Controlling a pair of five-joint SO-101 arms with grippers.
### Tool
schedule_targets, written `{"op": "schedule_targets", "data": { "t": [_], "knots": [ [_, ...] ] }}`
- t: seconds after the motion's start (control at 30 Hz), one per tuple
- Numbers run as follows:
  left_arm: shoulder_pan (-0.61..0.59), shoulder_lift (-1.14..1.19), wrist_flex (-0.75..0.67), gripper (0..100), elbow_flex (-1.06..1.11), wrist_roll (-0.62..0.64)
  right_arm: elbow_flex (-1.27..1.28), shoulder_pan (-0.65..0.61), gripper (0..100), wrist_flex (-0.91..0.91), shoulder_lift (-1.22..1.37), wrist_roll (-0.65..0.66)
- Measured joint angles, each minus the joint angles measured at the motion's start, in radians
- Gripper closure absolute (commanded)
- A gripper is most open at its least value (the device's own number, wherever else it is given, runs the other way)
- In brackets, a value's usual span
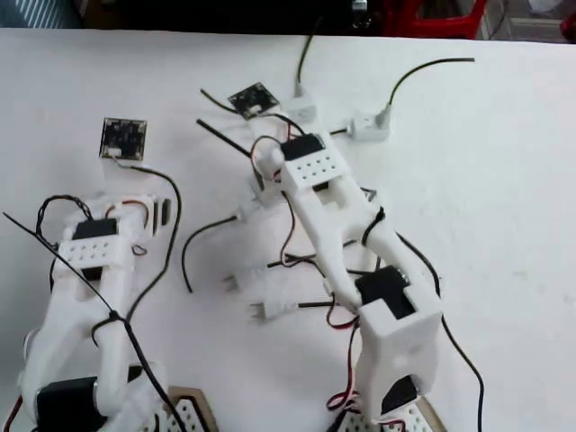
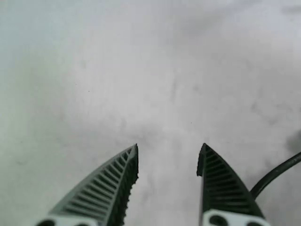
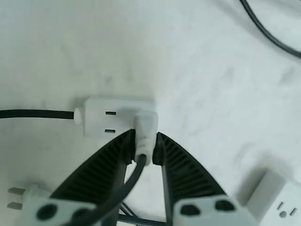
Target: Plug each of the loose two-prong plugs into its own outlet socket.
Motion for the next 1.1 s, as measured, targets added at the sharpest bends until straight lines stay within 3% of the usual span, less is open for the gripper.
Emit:
{"op": "schedule_targets", "data": {
  "t": [0.4, 0.77, 1.1],
  "knots": [
    [0.0, 0.0, 0.0, 79, 0.0, 0.0, -0.087, -0.005, 98.2, 0.118, 0.049, 0.0],
    [0.0, 0.0, 0.0, 79, 0.0, 0.0, 0.15, -0.006, 98.2, -0.094, 0.049, 0.0],
    [0.0, 0.0, 0.0, 79, 0.0, 0.0, 0.094, 0.038, 98.2, -0.115, -0.025, 0.003]
  ]
}}
